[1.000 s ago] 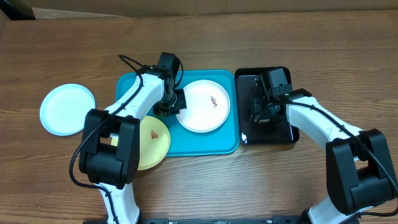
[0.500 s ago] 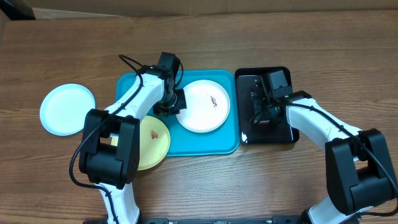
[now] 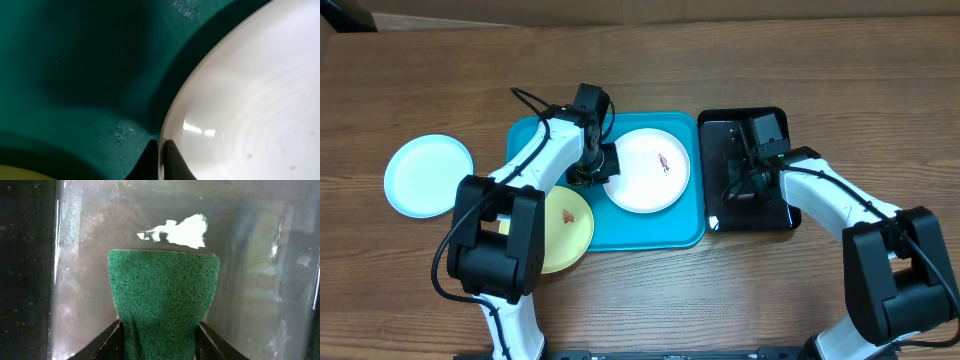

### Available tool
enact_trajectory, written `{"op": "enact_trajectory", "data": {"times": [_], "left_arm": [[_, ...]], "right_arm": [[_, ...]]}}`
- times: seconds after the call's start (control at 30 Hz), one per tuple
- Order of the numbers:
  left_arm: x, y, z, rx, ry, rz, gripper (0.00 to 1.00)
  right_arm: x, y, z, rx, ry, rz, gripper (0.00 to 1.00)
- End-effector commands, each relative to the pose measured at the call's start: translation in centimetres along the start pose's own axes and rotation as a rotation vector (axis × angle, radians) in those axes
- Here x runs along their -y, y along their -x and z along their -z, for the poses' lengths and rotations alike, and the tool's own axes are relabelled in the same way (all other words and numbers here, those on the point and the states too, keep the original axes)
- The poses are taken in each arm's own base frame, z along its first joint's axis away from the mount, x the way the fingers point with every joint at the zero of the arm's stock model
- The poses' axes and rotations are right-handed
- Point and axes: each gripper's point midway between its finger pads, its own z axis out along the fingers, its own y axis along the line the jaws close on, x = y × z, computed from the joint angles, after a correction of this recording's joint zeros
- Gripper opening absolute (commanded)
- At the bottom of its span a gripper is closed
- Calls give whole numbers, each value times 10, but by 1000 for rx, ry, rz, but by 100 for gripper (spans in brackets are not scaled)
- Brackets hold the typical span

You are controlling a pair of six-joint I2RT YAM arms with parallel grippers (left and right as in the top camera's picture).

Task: Clean dirty plates on tray and stack at the side
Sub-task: 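Wipe the black tray with the sponge in the right gripper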

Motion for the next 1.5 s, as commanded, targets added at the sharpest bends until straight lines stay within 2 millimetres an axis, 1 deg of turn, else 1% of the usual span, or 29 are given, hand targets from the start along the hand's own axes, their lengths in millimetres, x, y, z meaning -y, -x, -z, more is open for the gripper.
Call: {"op": "enact_trajectory", "data": {"times": [0.0, 0.03, 0.07, 0.17, 0.23, 0.27, 0.3, 0.4, 0.43, 0.47, 0.5, 0.6, 0.67, 0.7, 0.77, 0.83, 1.0, 1.13, 1.3, 1.47], "left_arm": [[-11, -14, -15, -40, 56, 3, 4], [-11, -14, -15, -40, 56, 3, 4], [-11, -14, -15, -40, 56, 3, 4], [-11, -14, -15, -40, 56, 3, 4], [-11, -14, -15, -40, 56, 3, 4], [-11, -14, -15, -40, 56, 3, 4], [-11, -14, -15, -40, 56, 3, 4], [-11, -14, -15, -40, 56, 4, 4], [-11, -14, -15, -40, 56, 3, 4], [-11, -14, -15, -40, 56, 4, 4], [-11, -14, -15, -40, 56, 3, 4], [-11, -13, -15, -36, 54, 3, 4], [-11, -13, -15, -35, 53, 3, 4], [-11, -12, -15, -34, 53, 3, 4], [-11, -12, -15, -34, 52, 3, 4], [-10, -12, -15, -33, 52, 3, 4], [-12, -13, -14, -36, 53, -7, 4], [-19, -14, -11, -54, 63, 10, 4], [-21, -12, 0, -69, 71, 22, 4], [-14, -4, 15, -59, 69, -5, 4]], "right_arm": [[0, -7, -5, -20, -5, 3, 52], [1, -8, -5, -22, -6, 3, 57], [1, -8, -4, -25, -6, 3, 59], [1, -9, -5, -28, -7, 3, 58], [1, -9, -5, -27, -7, 3, 55], [1, -9, -5, -26, -7, 3, 51], [1, -8, -5, -24, -6, 3, 40], [1, -7, -5, -22, -6, 3, 17], [0, -5, -5, -15, -5, 3, 7], [0, -1, -3, -3, -3, 3, 4], [0, 4, 1, 8, -2, 6, 4], [3, 21, 22, 32, -10, 20, 4], [3, 32, 41, 49, -9, 15, 4], [2, 39, 55, 66, -6, 15, 4], [1, 44, 64, 85, -3, 15, 4], [1, 46, 69, 98, -1, 15, 4], [2, 43, 73, 90, -2, 14, 4], [0, 50, 87, 122, 3, 14, 4], [1, 54, 104, 110, 0, 11, 4], [2, 50, 105, 93, -3, 12, 4]]}}
